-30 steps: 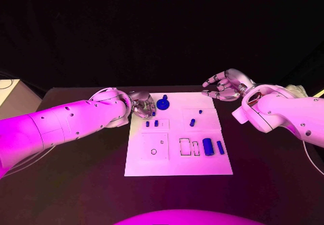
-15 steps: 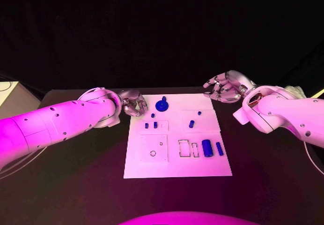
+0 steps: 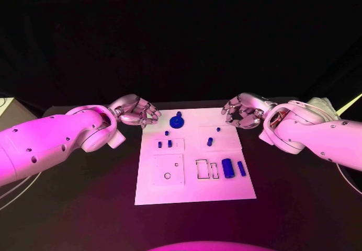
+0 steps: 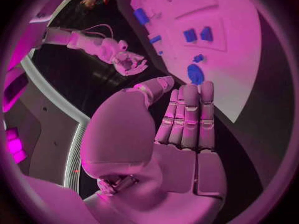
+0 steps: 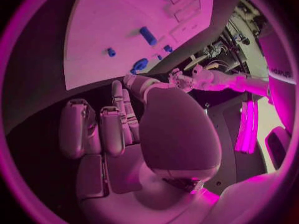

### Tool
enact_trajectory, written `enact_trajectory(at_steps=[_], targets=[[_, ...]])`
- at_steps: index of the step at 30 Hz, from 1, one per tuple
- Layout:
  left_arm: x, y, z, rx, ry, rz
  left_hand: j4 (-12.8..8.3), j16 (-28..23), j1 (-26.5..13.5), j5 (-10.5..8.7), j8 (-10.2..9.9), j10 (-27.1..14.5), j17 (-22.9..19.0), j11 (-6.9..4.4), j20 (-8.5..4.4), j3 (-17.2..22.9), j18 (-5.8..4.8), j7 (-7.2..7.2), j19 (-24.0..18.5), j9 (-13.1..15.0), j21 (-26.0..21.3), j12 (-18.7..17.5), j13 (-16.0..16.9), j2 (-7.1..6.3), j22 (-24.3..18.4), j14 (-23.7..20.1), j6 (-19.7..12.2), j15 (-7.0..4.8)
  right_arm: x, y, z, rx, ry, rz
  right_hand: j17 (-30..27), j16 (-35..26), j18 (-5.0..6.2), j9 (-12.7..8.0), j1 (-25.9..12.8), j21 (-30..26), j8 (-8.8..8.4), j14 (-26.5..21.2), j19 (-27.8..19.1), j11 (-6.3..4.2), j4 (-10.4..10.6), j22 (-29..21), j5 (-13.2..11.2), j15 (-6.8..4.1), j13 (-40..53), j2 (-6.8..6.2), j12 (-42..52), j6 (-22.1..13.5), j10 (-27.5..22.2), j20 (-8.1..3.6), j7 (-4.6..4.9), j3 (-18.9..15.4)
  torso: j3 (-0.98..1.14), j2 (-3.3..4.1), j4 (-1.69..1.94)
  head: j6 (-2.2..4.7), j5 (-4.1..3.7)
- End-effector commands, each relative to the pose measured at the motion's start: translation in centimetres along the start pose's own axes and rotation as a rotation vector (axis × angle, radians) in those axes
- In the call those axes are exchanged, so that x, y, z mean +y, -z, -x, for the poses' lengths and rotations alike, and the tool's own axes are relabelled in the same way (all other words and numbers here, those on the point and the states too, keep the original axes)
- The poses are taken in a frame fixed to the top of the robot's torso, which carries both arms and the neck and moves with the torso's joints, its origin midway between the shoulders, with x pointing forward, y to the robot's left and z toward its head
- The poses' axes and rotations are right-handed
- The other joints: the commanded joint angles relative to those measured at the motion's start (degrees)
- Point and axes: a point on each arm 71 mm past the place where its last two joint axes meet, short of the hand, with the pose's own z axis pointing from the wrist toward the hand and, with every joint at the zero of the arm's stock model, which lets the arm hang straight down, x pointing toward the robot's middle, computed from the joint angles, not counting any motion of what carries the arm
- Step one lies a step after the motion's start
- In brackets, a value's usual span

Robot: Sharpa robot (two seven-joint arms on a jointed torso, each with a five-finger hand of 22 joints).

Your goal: Assemble the parts on the task board

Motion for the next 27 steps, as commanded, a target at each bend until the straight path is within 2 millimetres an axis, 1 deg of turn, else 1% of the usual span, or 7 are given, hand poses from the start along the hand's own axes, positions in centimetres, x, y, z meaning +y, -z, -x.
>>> enact_trajectory(at_steps=[1, 5, 8, 10, 15, 22, 27], targets=[[-1.3, 0.7, 0.3, -0.056, 0.321, -0.141, 0.4, -0.5, -0.6, -0.24, -0.3, -0.4, -0.3, 0.0, 0.24, -0.9, 0.87, 0.43, -0.2, -0.1, -1.0, 0.4, 0.1, -0.05, -0.7, -0.4, 0.1, 0.11, 0.2, -0.1, -0.7, 0.043, 0.241, 0.017, -0.2, 0.2, -0.02, 0.0, -0.8, 0.3, 0.35, 2.7, 0.5, -0.05, -0.5, 5.0, -1.6, 0.04, -1.0, -0.15, -0.4, 0.5, 0.8, -0.15, -0.06, 0.4, -0.08, 0.03, 0.11, 0.23, -0.57], [-1.7, 1.8, 0.5, -0.068, 0.443, -0.177, 1.1, -1.2, -1.1, -0.21, -0.4, -0.4, -0.7, -0.01, 0.28, -1.9, 0.87, 0.42, 0.1, -0.1, -2.5, 0.8, 0.2, -0.12, -1.8, -0.8, 0.1, 0.15, 0.4, -0.3, -1.5, 0.052, 0.306, 0.012, -0.3, 0.1, -0.03, 0.0, -1.3, 0.2, 0.28, 2.7, 0.5, -0.04, -0.6, 5.0, -1.9, 0.08, -1.6, -0.6, -0.8, 0.5, 1.0, -0.19, -0.1, 0.5, -0.07, 0.01, 0.16, 0.36, -0.95], [-1.8, 2.3, 0.6, -0.076, 0.486, -0.192, 1.4, -1.5, -1.2, -0.18, -0.5, -0.4, -0.9, 0.0, 0.29, -2.3, 0.87, 0.46, 0.2, -0.1, -3.1, 1.0, 0.2, -0.13, -2.3, -0.9, 0.1, 0.18, 0.6, -0.5, -2.0, 0.06, 0.337, 0.004, -0.4, 0.0, 0.03, -0.2, -2.0, -0.1, 0.03, 2.7, 0.5, 0.11, -0.6, 4.9, -2.1, 0.22, -2.4, -1.05, -1.5, 0.3, 0.6, -0.2, -0.04, 0.6, -0.04, -0.03, 0.18, 0.49, -1.28], [-1.8, 2.6, 0.7, -0.081, 0.501, -0.197, 1.4, -1.5, -1.2, -0.17, -0.5, -0.4, -1.0, 0.0, 0.29, -2.4, 0.87, 0.46, 0.2, -0.1, -3.2, 1.0, 0.2, -0.12, -2.4, -1.0, 0.1, 0.18, 0.7, -0.7, -2.3, 0.061, 0.351, -0.001, -0.7, -0.1, 0.15, -0.3, -2.4, -0.8, -0.2, 2.7, 0.2, 0.34, -0.8, 4.5, -2.2, 0.41, -3.4, -1.3, -2.3, 0.2, -0.1, -0.12, 0.08, 0.8, -0.1, -0.02, 0.14, 0.6, -1.46], [-1.8, 3.1, 1.0, -0.089, 0.52, -0.203, 1.5, -1.6, -1.2, -0.16, -0.4, -0.4, -1.0, -0.01, 0.29, -2.4, 0.87, 0.45, 0.3, -0.1, -3.4, 1.1, 0.2, -0.08, -2.5, -1.0, 0.1, 0.17, 1.1, -1.0, -2.8, 0.051, 0.381, -0.013, -1.1, -0.4, 0.28, -0.4, -2.7, -1.6, -0.33, 2.6, 0.0, 0.56, -1.1, 4.1, -2.3, 0.59, -4.3, -1.43, -3.0, 0.3, -0.6, -0.02, 0.18, 0.9, -0.18, -0.01, 0.21, 0.82, -1.56], [-1.8, 3.4, 1.1, -0.094, 0.53, -0.206, 1.5, -1.8, -0.9, -0.12, -0.4, -0.4, -1.1, -0.04, 0.26, -2.5, 0.88, 0.42, 0.4, -0.1, -3.7, 1.2, 0.2, 0.07, -2.7, -1.1, 0.2, 0.14, 1.3, -1.7, -3.3, 0.049, 0.413, -0.032, -1.5, -0.7, 0.34, -0.4, -3.1, -2.0, -0.39, 2.5, -0.2, 0.8, -1.2, 3.9, -2.3, 0.74, -5.0, -1.45, -3.5, 0.4, -1.1, 0.11, 0.33, 0.9, -0.16, 0.05, 0.23, 0.96, -1.78], [-1.8, 3.6, 1.1, -0.096, 0.536, -0.207, 1.5, -1.8, -0.9, -0.11, -0.4, -0.4, -1.1, -0.04, 0.26, -2.5, 0.88, 0.42, 0.4, -0.1, -3.8, 1.2, 0.2, 0.11, -2.8, -1.1, 0.3, 0.13, 1.6, -2.0, -4.4, 0.07, 0.416, -0.028, -1.4, -0.6, 0.33, -0.4, -3.2, -2.0, -0.36, 2.5, -0.2, 0.79, -1.2, 3.9, -2.2, 0.74, -5.1, -1.33, -3.5, 0.5, -1.1, 0.15, 0.33, 1.0, -0.12, 0.1, 0.22, 0.93, -1.73]])
